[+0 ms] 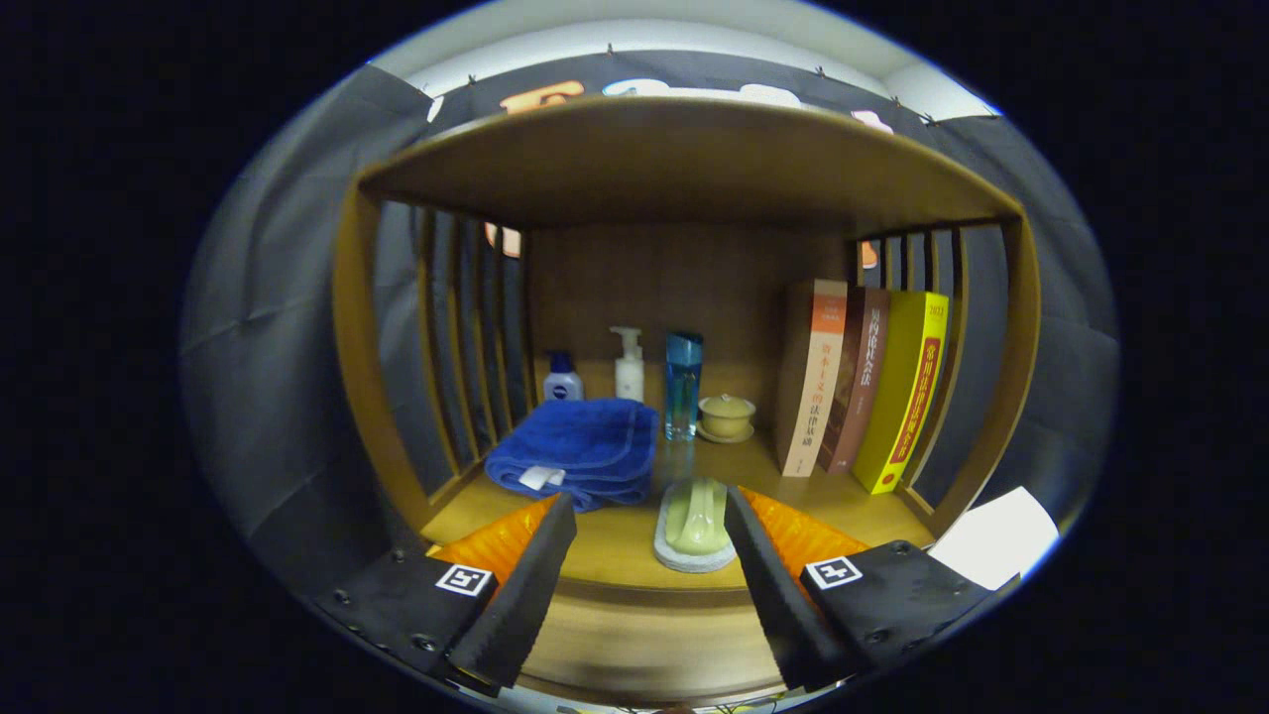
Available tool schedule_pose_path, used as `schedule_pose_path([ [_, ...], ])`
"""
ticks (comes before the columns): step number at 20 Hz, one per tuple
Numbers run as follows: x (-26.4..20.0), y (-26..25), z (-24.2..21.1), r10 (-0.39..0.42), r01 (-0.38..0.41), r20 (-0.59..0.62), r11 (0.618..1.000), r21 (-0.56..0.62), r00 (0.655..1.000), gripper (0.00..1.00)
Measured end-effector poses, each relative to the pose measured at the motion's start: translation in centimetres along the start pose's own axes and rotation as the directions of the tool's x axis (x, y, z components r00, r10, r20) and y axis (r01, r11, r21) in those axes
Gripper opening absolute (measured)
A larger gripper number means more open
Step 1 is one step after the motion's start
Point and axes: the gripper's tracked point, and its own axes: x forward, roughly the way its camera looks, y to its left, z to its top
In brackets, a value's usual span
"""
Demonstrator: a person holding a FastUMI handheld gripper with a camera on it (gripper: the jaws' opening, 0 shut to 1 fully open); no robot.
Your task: Pull open the drawer, take out the items inside it, and place them on the countertop above the cabinet.
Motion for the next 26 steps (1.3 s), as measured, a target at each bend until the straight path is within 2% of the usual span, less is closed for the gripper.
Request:
schedule_pose_path([
  [6,-7.5,1.8,2.5,0.035,-0.034,0.125,0.999,-0.009,0.992,1.00],
  [13,-14.0,1.9,0.6,0.017,-0.015,0.222,1.000,-0.013,0.975,0.99],
  [19,-16.2,0.8,-3.1,0.008,0.003,0.249,0.999,-0.043,0.969,0.99],
  [26,-16.1,-0.3,-11.2,-0.013,0.017,0.199,1.000,-0.016,0.980,0.99],
])
